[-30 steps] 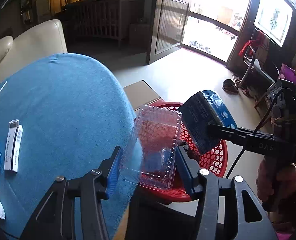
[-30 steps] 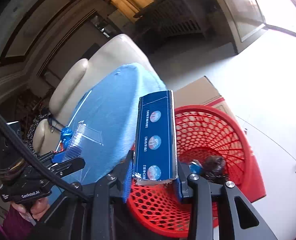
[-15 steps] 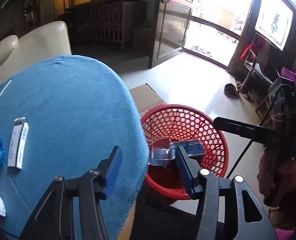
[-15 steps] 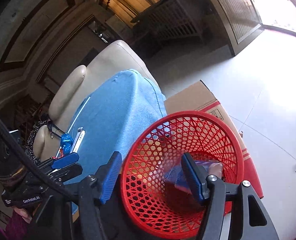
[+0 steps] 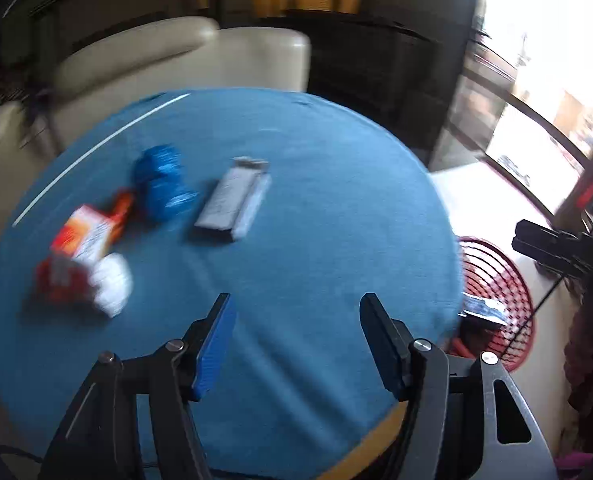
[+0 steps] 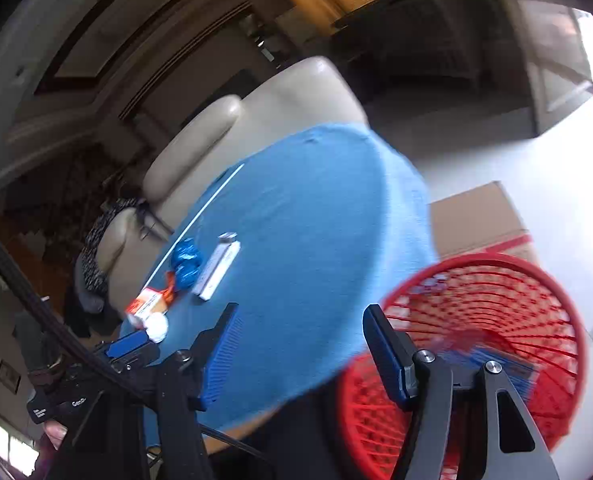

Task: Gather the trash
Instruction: 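Carry the blue box and clear tray to the red basket and release both, then grasp the white medicine box with the right tool while the left tool reaches the red bag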

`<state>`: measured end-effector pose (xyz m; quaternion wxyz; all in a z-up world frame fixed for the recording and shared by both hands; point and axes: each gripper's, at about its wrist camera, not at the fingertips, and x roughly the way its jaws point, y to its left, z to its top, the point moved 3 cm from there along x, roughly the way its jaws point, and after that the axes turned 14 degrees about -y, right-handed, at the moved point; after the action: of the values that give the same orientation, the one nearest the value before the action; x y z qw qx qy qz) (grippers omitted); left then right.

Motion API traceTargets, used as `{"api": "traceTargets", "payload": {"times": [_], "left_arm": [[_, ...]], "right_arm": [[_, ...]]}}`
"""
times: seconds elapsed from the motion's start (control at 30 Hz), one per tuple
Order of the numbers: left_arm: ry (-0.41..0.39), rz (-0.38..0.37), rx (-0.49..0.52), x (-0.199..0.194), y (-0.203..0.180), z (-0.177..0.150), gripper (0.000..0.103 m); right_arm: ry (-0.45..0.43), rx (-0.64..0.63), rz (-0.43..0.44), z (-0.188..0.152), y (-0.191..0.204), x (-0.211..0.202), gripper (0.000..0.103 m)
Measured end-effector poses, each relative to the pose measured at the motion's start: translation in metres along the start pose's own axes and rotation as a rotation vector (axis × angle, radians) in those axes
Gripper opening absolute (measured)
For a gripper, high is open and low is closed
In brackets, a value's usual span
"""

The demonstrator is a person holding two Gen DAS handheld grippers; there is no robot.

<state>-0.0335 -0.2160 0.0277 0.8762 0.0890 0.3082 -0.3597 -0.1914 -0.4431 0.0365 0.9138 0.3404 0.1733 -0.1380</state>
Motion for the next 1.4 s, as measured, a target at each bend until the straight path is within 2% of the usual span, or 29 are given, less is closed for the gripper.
{"api": "traceTargets", "payload": {"times": [0.1, 0.23, 0.43, 0.5, 0.63, 0.8, 1.03, 1.23, 1.3, 1.37, 1.4], "left_arm": [[-0.03, 0.137, -0.065, -0.019, 0.058, -0.007, 0.066], [-0.054, 0.254, -0.134, -0.037, 0.112, -0.015, 0.067], [-0.08, 0.325, -0.255, -0.049, 0.176, -0.015, 0.071], [-0.075, 0.339, -0.273, -0.049, 0.187, -0.017, 0.071], [-0.049, 0.327, -0.367, -0.038, 0.225, -0.02, 0.071], [-0.01, 0.26, -0.531, -0.014, 0.264, -0.018, 0.071], [0.037, 0.201, -0.66, 0.018, 0.288, -0.008, 0.071], [0.081, 0.18, -0.768, 0.041, 0.299, -0.006, 0.071], [0.101, 0.177, -0.787, 0.048, 0.3, -0.007, 0.067], [0.122, 0.156, -0.81, 0.055, 0.298, -0.011, 0.055], [0.132, 0.154, -0.815, 0.058, 0.297, -0.012, 0.054]], "right_arm": [[0.057, -0.04, 0.02, -0.005, 0.027, 0.024, 0.066], [0.124, -0.075, 0.042, -0.016, 0.057, 0.051, 0.066], [0.227, -0.089, 0.081, -0.04, 0.09, 0.088, 0.066], [0.253, -0.103, 0.072, -0.043, 0.102, 0.101, 0.066], [0.306, -0.15, 0.006, -0.043, 0.123, 0.134, 0.066], [0.367, -0.134, -0.057, -0.036, 0.138, 0.184, 0.066], [0.385, -0.15, -0.14, -0.028, 0.168, 0.248, 0.066], [0.378, -0.143, -0.293, -0.022, 0.172, 0.294, 0.066], [0.397, -0.141, -0.347, -0.023, 0.17, 0.309, 0.066], [0.4, -0.149, -0.377, -0.025, 0.17, 0.318, 0.066], [0.401, -0.166, -0.4, -0.027, 0.171, 0.323, 0.066]]}}
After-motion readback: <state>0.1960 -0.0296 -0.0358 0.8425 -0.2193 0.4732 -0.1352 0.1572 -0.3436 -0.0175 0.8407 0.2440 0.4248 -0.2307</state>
